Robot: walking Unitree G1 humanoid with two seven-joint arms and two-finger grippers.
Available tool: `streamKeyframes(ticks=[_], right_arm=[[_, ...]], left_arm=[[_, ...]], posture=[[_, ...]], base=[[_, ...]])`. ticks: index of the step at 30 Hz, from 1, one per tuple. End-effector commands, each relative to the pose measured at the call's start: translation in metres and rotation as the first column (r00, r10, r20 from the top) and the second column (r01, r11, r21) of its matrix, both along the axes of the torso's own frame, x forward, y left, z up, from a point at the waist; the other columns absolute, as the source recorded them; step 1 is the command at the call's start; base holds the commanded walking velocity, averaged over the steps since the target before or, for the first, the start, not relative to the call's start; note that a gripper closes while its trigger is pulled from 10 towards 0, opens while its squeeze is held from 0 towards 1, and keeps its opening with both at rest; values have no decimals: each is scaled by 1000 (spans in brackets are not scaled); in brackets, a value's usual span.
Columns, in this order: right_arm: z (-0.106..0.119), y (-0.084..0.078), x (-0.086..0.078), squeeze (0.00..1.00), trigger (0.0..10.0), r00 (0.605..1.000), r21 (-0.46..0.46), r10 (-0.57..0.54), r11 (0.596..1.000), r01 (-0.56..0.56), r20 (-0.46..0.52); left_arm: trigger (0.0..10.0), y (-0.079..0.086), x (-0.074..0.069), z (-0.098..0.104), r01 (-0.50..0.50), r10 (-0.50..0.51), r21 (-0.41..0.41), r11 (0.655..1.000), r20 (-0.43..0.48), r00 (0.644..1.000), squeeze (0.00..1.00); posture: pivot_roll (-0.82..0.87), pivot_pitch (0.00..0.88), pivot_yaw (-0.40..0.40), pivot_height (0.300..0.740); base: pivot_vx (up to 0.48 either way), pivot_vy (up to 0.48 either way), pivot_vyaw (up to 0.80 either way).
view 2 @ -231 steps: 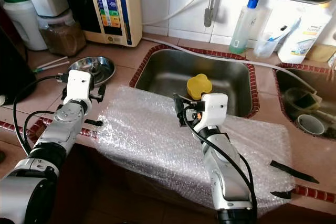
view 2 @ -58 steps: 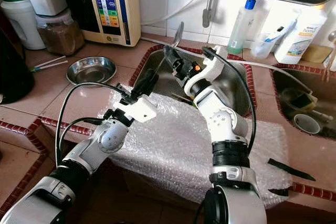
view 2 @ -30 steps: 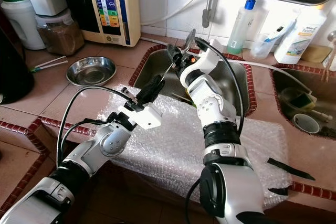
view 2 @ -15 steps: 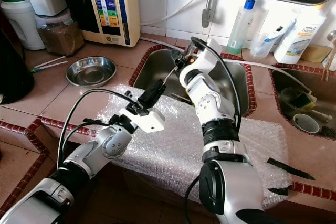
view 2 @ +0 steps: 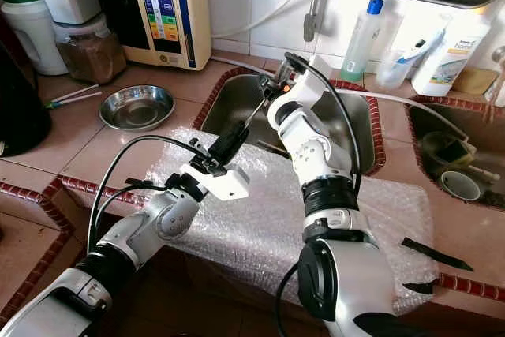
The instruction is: Kitchen organization
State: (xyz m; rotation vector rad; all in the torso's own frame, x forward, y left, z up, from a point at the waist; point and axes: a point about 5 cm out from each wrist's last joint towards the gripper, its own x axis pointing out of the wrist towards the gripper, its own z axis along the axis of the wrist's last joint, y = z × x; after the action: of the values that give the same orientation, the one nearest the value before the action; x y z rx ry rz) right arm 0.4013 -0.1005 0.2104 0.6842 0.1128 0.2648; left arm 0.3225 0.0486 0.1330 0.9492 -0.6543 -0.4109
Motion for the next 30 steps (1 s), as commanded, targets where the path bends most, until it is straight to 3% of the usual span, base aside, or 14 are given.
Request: streamKeyframes(ticks=[1,10,11,12,13,22,27,28,30], right_arm=[[-3,-17,1,0,0,998,-50,-62,997,61,-12],[-5,-21,2,0,0,996,-58,-90,994,89,-18],[-5,-21,3,0,0,996,-59,-92,994,91,-18],[-5,-21,3,0,0,995,-60,-93,994,92,-19],[-4,-21,3,0,0,995,-60,-94,994,93,-18],[-7,-26,3,0,0,992,-84,-122,989,121,-7],[-7,-34,4,0,0,987,-179,-153,971,158,42],[-8,-41,5,0,0,983,-228,-173,956,182,61],[-8,-44,5,0,0,981,-238,-181,952,191,66]], left_arm=[[10000,13,9,12,-74,76,-77,994,26,997,0],[10000,14,11,12,-78,79,-90,993,7,997,0],[10000,14,11,12,-77,78,-96,992,4,997,251],[10000,14,11,12,-77,77,-100,992,2,997,251],[10000,14,11,12,-74,74,-106,992,-3,997,1000],[10000,15,10,14,-63,62,-136,989,-13,998,1000],[10000,9,7,14,5,-11,-159,987,-42,999,1000],[10000,5,5,16,58,-69,-171,984,-58,996,1000],[10000,3,4,17,75,-87,-176,982,-62,994,1000]], posture=[[71,0,12,740],[72,0,13,740],[72,0,13,740],[72,0,14,740],[72,0,15,740],[79,0,12,740],[79,0,11,740],[79,0,11,740],[79,0,11,740]], base=[[0,0,0],[0,0,0],[0,0,0],[0,0,0],[0,0,0],[0,0,0],[0,0,0],[0,0,0],[0,0,0]])
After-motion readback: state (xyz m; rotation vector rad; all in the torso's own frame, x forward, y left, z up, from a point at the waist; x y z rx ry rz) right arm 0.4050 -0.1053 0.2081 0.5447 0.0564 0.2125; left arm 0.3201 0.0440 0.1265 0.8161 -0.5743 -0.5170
